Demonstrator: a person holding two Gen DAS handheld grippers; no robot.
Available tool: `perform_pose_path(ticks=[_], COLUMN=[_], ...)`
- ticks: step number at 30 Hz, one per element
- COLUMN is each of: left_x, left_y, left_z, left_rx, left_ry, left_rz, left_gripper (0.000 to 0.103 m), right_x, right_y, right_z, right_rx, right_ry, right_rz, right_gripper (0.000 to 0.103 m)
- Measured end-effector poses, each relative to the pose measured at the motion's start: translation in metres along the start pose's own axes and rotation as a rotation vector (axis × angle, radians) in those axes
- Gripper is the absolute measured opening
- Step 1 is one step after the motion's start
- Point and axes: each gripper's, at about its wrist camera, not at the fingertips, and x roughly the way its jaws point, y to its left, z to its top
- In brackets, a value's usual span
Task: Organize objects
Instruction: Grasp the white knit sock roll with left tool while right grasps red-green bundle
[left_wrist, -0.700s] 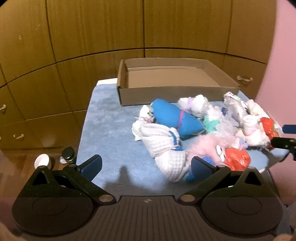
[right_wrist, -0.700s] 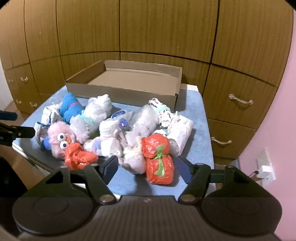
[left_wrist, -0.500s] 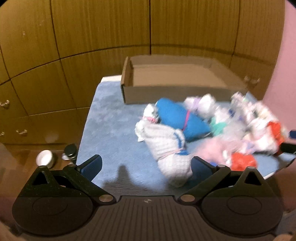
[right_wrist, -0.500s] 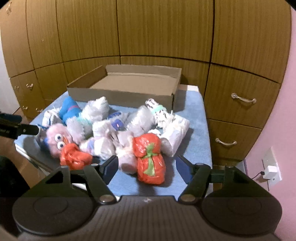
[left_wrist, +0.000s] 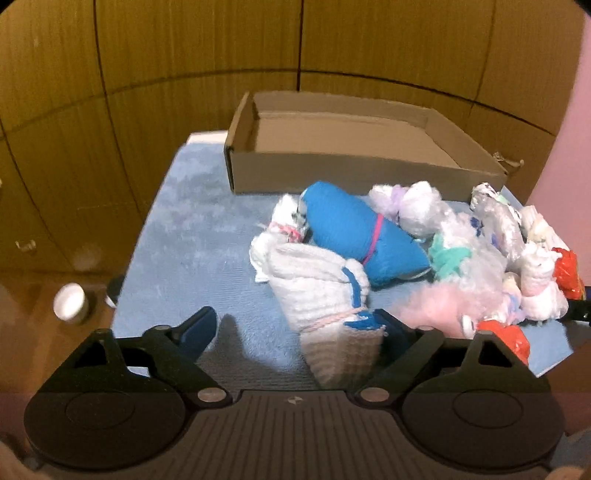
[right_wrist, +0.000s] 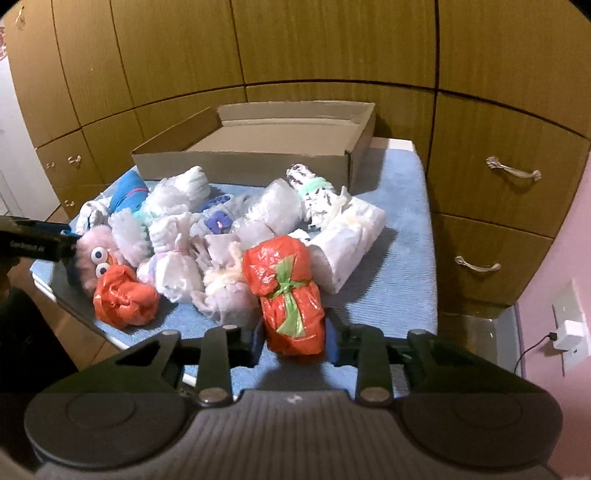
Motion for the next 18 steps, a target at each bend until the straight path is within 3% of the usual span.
perform_pose_path(ticks=[2,6,18], left_x=[0.002,-0.001,-0.019], left_y=[0.002,-0.004,0.017], left_z=[0.0,0.0,0.001], left_rx=[-0.009,0.029,0.045], left_ry=[0.011,0.006,-0.023], left_rz=[-0.034,-0.104,-0.148], left_gripper=[0.082,0.051,0.049], right_x=[-0.001,-0.009,-0.021], right_y=[0.0,0.003,0.023], right_z=[0.002,0.003,0.017], right_rx=[0.007,-0.003,-0.021], right_ry=[-0.001,-0.022,-0.067], right_rz=[0.0,-0.005,-0.04], right_gripper=[0.027,0.025,0.025])
